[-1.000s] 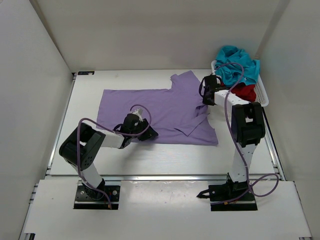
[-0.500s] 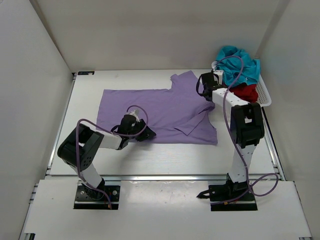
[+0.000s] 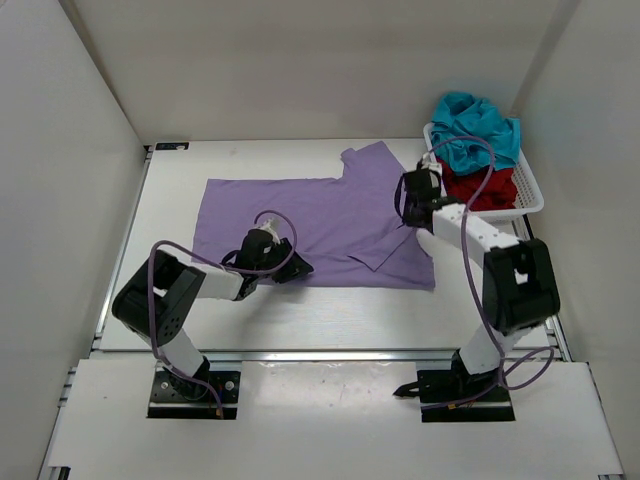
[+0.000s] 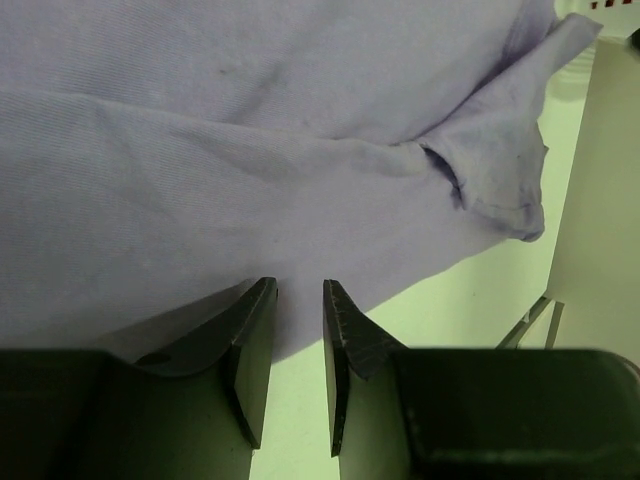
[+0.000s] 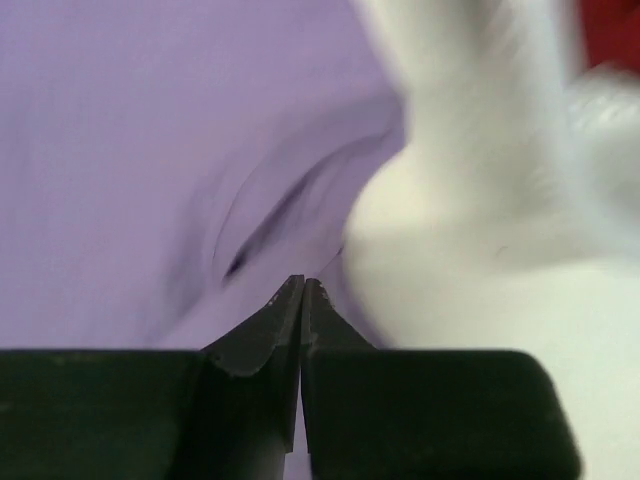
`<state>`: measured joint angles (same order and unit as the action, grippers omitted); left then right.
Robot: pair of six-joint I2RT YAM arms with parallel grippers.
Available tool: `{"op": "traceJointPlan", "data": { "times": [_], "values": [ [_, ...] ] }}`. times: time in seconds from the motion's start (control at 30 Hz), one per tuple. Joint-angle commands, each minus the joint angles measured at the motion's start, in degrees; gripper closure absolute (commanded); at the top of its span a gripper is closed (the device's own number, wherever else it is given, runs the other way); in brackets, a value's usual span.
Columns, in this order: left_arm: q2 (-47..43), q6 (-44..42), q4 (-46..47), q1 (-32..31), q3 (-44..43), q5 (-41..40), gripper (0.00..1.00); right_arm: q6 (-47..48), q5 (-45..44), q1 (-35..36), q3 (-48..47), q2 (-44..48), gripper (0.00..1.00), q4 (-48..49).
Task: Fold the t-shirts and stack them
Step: Fold the flattened tshirt in 1/3 of the way
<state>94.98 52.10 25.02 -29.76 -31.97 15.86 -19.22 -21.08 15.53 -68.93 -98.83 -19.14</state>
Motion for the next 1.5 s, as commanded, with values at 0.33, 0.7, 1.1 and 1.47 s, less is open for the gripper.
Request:
{"op": "traceJointPlan", "data": {
  "times": [0.33, 0.7, 1.1, 1.47],
  "values": [
    [-5.34, -3.14, -2.17, -1.80, 0.06, -0.21, 0.63, -10.39, 30.83, 6.27, 26.47, 13.14, 0.76, 18.69],
    [-5.68, -3.58, -2.51, -1.09, 1.82, -0.56, 0.63, -12.24, 31.11, 5.47, 27.18, 10.84, 0.73, 20.37],
    [-4.45, -3.49, -1.90, -1.44, 1.56, -0.57, 0.63, -12.51, 27.49, 4.94, 30.52, 12.61, 0.73, 19.58],
    [-4.10, -3.05, -0.76, -1.27, 2.34, -0.47, 0.63, -14.61, 36.36, 3.11, 28.50, 7.86, 0.86, 25.72]
  ]
}}
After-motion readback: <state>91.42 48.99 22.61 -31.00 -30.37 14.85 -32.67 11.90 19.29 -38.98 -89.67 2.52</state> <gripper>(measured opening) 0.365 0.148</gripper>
